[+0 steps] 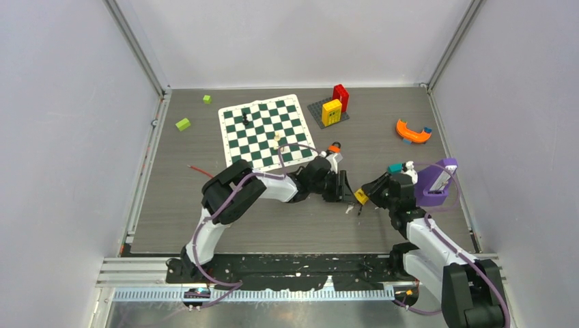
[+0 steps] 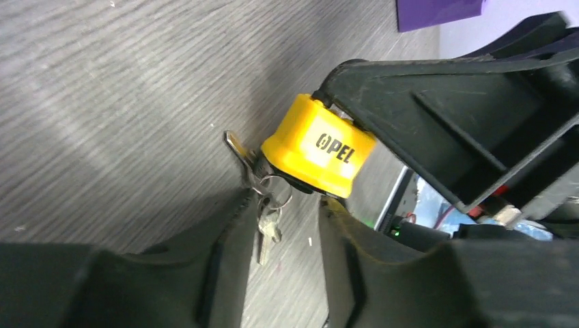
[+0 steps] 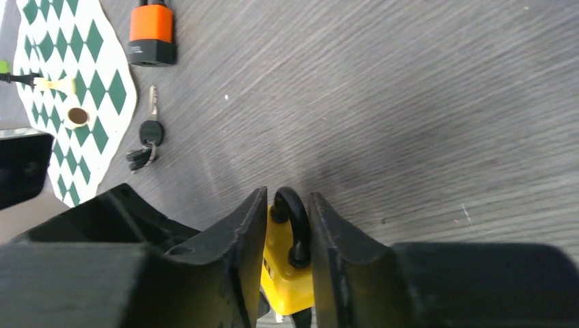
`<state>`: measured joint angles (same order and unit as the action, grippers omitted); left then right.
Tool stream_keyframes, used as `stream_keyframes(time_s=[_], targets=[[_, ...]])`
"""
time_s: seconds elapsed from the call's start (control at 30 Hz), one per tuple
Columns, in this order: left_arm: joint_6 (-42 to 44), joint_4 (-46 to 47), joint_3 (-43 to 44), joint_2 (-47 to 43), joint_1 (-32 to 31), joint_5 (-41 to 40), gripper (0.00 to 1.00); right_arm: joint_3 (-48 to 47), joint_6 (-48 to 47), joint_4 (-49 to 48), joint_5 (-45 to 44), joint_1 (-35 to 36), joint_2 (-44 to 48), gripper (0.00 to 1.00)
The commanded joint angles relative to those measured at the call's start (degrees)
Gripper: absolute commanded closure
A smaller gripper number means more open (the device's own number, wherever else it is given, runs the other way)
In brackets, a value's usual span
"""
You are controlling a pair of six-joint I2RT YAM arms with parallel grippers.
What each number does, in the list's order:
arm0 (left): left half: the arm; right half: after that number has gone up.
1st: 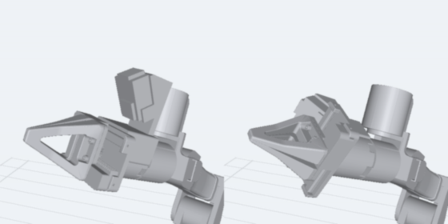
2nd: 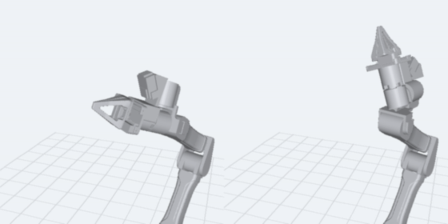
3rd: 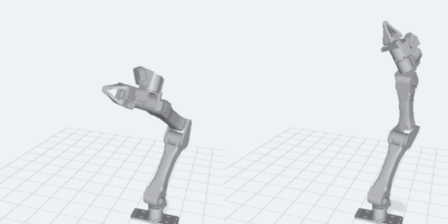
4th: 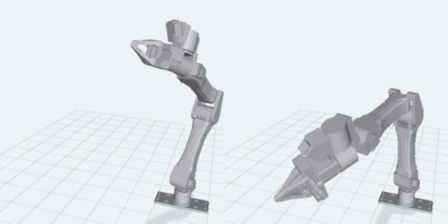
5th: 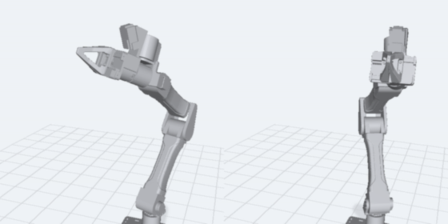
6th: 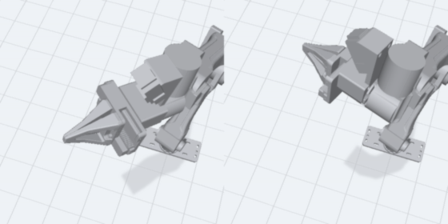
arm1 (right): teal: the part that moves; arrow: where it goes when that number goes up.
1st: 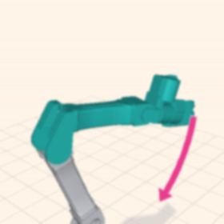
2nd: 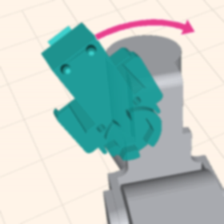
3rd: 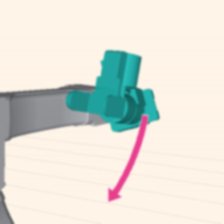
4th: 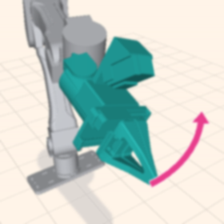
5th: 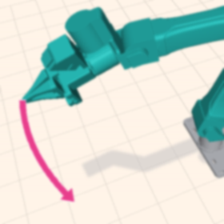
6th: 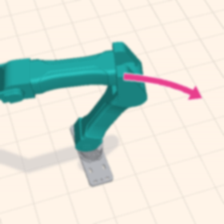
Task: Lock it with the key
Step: Place the key at the center of the board.
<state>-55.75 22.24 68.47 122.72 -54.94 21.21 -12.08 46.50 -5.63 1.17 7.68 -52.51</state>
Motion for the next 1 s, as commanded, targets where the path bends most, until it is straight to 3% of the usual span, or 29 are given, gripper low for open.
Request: stream_keyframes(time_s=[0.0,0.13,0.5,0.63,0.67,0.7,0.73,0.83,0.97], targets=[[-0.06,-2.5,-3.49,-2.08,-0.35,-5.94,0.48,1.3,1.03,-1.31,-3.08,-0.31,0.13,0.61],[2.1,-3.35,-6.7,-5.36,-0.34,-9.68,0.38,1.57,1.4,-0.74,-4.69,-0.39,0.63,0.46],[9.66,-1.66,-13.61,-16.93,-0.35,-18.65,0.3,-3.27,0.01,10.11,-9.98,-0.41,7.93,0.23],[14.35,-2.73,-16.35,-23.0,-0.35,-22.92,0.22,-7.5,-2.12,15.2,-12.11,-0.39,10.64,0.16],[15.48,-3.19,-17.24,-24.71,-0.35,-23.92,0.16,-8.13,-2.47,16.33,-12.13,-0.39,10.82,0.15],[16.91,-4.31,-17.82,-26.81,-0.35,-24.74,0.03,-9.5,-3.08,16.91,-11.91,-0.39,10.79,0.15],[18.82,-6.88,-17.65,-28.11,-0.35,-25.56,0.01,-10.18,-3.35,18.31,-11.72,-0.43,10.64,0.15],[25.23,-17.18,-15.8,-31.83,-0.35,-29.69,0.0,-13.27,-3.78,21.37,-9.79,-0.39,10.48,0.14],[31.18,-22.79,-16.6,-38.65,-0.19,-37.67,0.0,-15.28,-4.01,25.57,-9.37,-0.34,14.25,0.12]])
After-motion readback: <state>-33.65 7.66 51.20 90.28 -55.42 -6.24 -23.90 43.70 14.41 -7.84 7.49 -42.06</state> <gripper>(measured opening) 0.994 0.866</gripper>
